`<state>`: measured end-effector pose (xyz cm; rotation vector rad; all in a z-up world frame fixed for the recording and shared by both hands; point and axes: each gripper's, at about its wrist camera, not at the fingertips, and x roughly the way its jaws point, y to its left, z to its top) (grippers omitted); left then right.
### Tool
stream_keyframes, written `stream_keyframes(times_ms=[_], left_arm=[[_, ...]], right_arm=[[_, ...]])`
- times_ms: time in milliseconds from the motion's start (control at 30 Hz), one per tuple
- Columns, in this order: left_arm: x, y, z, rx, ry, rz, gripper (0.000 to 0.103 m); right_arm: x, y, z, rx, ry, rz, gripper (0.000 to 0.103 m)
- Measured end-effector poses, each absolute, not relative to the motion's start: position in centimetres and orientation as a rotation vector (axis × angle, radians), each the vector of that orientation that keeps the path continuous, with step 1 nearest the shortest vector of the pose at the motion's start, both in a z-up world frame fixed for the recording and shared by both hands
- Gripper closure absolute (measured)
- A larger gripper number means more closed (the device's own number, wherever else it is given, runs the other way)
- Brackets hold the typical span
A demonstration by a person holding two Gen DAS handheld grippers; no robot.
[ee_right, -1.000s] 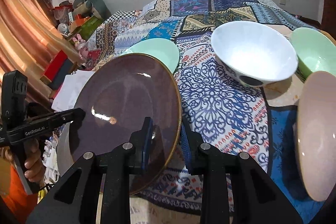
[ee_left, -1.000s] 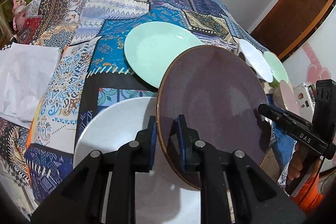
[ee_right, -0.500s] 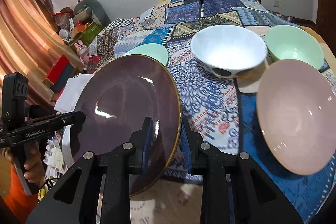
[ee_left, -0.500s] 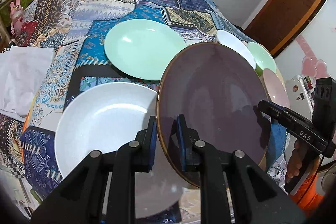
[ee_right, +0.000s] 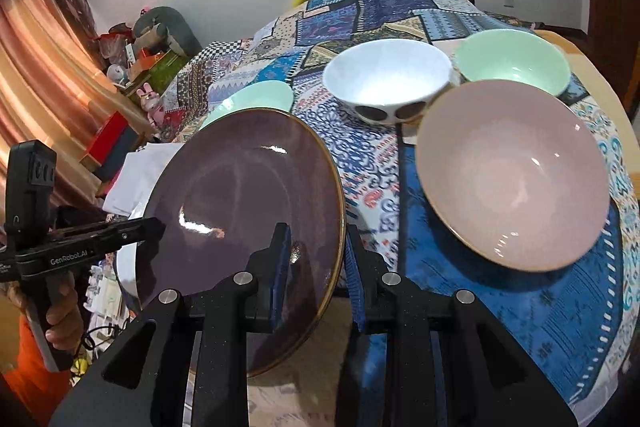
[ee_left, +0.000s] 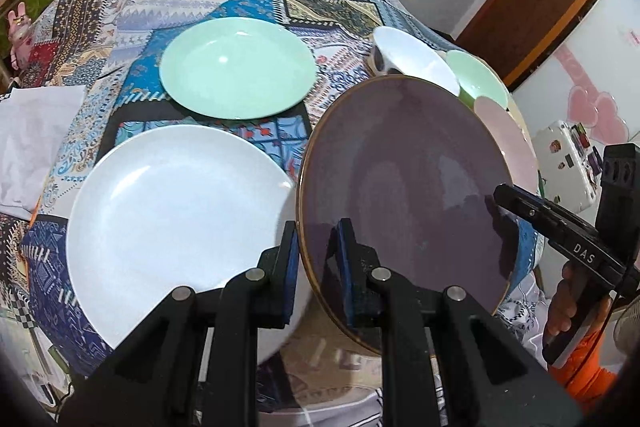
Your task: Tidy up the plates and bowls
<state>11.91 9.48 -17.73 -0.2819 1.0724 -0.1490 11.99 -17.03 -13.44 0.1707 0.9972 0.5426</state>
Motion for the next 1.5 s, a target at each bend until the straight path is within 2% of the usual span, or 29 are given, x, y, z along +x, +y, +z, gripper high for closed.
stream_keyframes(times_ms=[767,1500], left_arm=[[13.7,5.7,-21.4,-0.25,1.178,-0.177,0.085],[13.6,5.3,-21.8,-0.199,1.144,-0.137,0.082]], right_arm=[[12.5,-20.0,-16.8,0.206,1.073,0.485,0.079],[12.1,-20.0,-16.7,0.143,1.055,0.472,0.076]])
